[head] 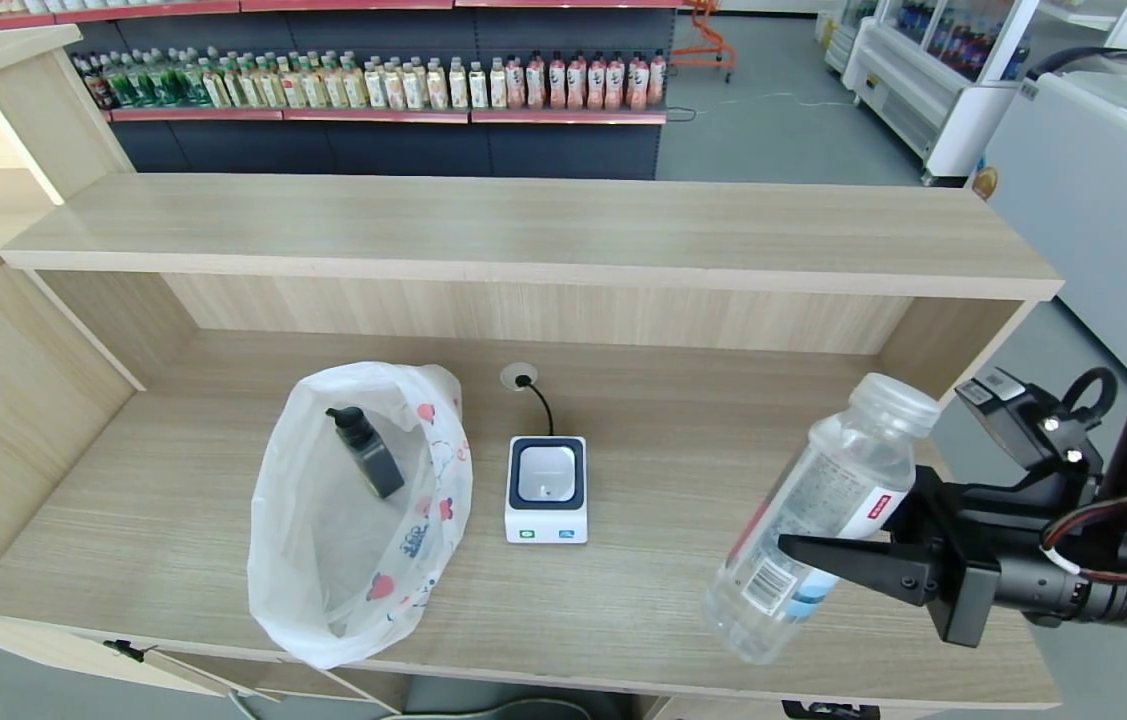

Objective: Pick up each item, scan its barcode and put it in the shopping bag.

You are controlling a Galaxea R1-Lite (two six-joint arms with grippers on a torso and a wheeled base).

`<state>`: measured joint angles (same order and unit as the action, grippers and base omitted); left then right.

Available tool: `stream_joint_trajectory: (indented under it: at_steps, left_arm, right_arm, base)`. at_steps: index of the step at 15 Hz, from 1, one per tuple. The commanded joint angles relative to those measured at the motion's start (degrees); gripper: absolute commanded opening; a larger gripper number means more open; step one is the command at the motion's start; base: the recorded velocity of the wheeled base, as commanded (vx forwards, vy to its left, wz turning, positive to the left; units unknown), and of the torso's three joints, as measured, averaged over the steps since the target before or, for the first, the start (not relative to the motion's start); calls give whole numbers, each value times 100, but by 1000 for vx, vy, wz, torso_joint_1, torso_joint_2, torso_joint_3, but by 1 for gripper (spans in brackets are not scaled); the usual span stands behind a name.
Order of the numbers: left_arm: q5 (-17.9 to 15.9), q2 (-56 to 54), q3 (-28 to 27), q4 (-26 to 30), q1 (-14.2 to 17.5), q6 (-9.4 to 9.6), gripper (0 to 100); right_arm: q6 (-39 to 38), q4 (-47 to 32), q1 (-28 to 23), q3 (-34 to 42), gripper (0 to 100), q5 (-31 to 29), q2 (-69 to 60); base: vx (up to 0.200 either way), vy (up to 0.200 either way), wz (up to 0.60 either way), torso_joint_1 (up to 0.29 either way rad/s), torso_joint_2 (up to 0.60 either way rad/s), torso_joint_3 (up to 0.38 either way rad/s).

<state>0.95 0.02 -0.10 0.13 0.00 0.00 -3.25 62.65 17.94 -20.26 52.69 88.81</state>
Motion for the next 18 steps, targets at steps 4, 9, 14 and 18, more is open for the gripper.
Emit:
stream_joint_trajectory:
  at_steps: [4,9,14,18]
  left_arm:
    - [2,-2,1,4,0,0,100]
    - [2,-2,1,-5,0,0,100]
    - [2,-2,1,4,0,0,100]
    - [2,-2,1,4,0,0,100]
  right_arm:
    - [-70,19,447,-75,0,110,-162]
    - [-175,28,842,-75,0,119,-232]
    - [-334,28,1088,-242,0,119,-241]
    - [-342,-7,1106,-250,0,119,-118]
  base:
    - [0,0,0,0,0,0]
    - [0,0,0,0,0,0]
    - [0,0,0,0,0,0]
    - [0,0,0,0,0,0]
